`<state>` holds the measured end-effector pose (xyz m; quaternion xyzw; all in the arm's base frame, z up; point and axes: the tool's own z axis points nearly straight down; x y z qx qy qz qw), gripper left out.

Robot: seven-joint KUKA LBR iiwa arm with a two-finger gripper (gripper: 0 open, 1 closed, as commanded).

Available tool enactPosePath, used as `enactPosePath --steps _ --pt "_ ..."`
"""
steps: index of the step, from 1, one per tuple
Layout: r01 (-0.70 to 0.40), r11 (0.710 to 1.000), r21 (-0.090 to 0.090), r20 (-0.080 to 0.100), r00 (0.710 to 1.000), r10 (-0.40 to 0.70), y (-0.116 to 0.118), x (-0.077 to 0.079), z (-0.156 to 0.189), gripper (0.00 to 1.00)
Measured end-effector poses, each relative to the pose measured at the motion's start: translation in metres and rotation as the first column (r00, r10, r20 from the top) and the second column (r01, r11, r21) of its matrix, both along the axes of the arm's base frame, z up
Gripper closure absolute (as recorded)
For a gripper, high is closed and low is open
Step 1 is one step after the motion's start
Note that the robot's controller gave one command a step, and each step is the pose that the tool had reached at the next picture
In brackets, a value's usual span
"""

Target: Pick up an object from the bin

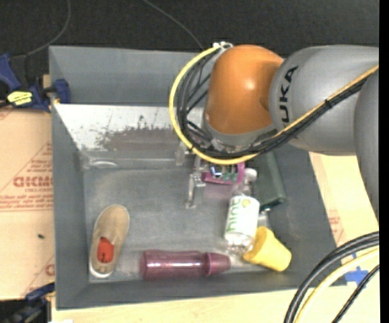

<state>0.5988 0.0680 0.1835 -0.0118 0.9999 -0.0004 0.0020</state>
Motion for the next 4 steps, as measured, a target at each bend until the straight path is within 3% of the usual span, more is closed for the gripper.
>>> enactPosePath --steps 1,2,3,4 --pt "0.168 0.986 0.000 0.000 0.986 -0.168 -0.036 0.013 -0.037 0.00" --pt "0.203 0.979 0.003 0.004 0.979 -0.203 -0.063 0.030 -0.033 0.00" --pt "0.217 0.976 0.003 0.010 0.976 -0.217 -0.085 0.050 -0.062 0.00" --pt "0.275 0.961 0.006 0.016 0.961 -0.275 -0.084 0.047 0.003 0.00"
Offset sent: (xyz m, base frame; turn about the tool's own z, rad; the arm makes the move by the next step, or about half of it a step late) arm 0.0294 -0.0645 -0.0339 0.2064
